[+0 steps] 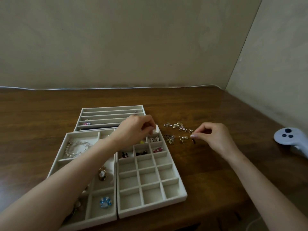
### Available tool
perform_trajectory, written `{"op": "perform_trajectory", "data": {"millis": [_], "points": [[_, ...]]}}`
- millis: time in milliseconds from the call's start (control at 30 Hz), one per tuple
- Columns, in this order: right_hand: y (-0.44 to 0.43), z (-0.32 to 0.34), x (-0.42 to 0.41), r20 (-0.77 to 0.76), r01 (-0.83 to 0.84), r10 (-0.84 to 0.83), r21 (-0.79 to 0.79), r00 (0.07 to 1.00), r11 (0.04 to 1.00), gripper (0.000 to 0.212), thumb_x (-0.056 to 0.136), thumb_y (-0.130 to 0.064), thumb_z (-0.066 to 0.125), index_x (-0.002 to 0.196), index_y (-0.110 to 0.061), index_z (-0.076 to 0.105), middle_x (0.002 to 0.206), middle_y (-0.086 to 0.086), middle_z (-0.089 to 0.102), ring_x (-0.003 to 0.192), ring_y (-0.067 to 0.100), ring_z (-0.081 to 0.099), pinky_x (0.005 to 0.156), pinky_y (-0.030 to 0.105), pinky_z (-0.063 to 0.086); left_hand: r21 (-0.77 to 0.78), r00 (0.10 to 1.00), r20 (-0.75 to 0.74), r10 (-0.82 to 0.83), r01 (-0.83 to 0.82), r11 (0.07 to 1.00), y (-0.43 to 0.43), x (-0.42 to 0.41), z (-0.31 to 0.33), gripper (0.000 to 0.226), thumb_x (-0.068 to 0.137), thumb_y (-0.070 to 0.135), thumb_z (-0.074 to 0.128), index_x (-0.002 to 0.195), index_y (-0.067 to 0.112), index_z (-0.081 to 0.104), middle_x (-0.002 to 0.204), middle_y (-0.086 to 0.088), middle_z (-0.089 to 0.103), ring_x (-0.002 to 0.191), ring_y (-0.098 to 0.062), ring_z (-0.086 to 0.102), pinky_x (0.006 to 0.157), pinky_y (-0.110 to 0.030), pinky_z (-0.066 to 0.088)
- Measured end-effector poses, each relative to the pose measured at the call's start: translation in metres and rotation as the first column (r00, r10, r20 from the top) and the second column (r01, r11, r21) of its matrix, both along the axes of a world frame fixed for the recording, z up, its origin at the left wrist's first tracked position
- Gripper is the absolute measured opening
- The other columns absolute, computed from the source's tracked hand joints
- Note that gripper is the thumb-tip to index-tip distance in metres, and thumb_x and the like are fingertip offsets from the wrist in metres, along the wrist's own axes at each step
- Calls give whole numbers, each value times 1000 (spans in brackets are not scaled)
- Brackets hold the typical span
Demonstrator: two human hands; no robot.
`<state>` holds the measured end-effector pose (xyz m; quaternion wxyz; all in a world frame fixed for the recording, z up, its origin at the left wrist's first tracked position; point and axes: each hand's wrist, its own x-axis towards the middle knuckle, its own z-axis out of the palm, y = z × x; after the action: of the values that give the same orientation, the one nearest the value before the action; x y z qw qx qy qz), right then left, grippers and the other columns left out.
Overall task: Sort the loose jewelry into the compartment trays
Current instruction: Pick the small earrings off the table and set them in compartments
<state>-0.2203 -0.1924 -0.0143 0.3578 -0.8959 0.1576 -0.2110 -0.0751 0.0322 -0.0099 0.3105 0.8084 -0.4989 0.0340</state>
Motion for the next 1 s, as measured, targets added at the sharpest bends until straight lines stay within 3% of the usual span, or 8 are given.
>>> {"op": "perform_trajectory", "data": {"millis": [133, 300, 400, 533, 667, 833, 1000], "points": [[40, 15, 12, 7, -195, 195, 33, 981, 980, 8, 77, -18, 74, 76, -24, 69, 78, -9, 69, 75, -2, 63, 68, 13, 45, -35, 998, -27, 59, -60, 998, 7, 10, 5, 9, 90, 13, 57, 93, 16, 64, 79, 9, 67, 74, -7, 64, 70, -30, 54], [94, 22, 32, 15, -391, 391, 76, 920, 917, 5, 77, -17, 75, 79, -20, 71, 79, -5, 70, 76, 3, 65, 73, 22, 53, -64, 991, -32, 131, -133, 989, 13, 20, 6, 7, 89, 12, 58, 91, 14, 64, 79, 5, 69, 72, -7, 65, 69, -26, 53], [119, 22, 44, 26, -461, 460, 70, 887, 885, 6, 77, -17, 75, 82, -16, 72, 79, -5, 70, 73, 2, 64, 70, 20, 53, -82, 987, -3, 161, -160, 984, 15, 25, 4, 7, 88, 12, 60, 92, 13, 66, 82, 1, 69, 70, -4, 61, 66, -17, 48], [132, 18, 54, 1, -510, 510, 42, 860, 859, 9, 79, -18, 74, 86, -14, 73, 80, -8, 69, 77, -1, 63, 73, 13, 50, -86, 984, 15, 179, -177, 981, 17, 28, 3, 7, 87, 13, 61, 91, 13, 66, 83, 1, 68, 74, -10, 62, 68, -23, 51], [120, 20, 52, -13, -480, 482, 64, 876, 875, 11, 81, -22, 72, 91, -18, 73, 86, -8, 70, 82, 0, 64, 78, 19, 53, -90, 984, 9, 175, -174, 981, 16, 26, 4, 7, 87, 11, 61, 92, 12, 66, 81, 3, 67, 71, -6, 60, 66, -16, 46], [76, 27, 47, 26, -320, 319, 79, 947, 944, 8, 86, -20, 66, 91, -19, 71, 84, -6, 70, 76, 3, 65, 73, 21, 53, -39, 991, -40, 125, -126, 991, 13, 22, 4, 7, 89, 11, 57, 94, 12, 63, 81, 3, 69, 75, -9, 66, 74, -33, 55], [30, 24, 48, 2, -154, 154, 44, 988, 987, 7, 85, -19, 66, 90, -19, 71, 83, -7, 69, 73, 2, 62, 65, 15, 44, -13, 996, -27, 79, -80, 997, 9, 17, 1, 8, 90, 13, 57, 93, 14, 65, 78, 6, 67, 75, -8, 64, 74, -36, 54]]}}
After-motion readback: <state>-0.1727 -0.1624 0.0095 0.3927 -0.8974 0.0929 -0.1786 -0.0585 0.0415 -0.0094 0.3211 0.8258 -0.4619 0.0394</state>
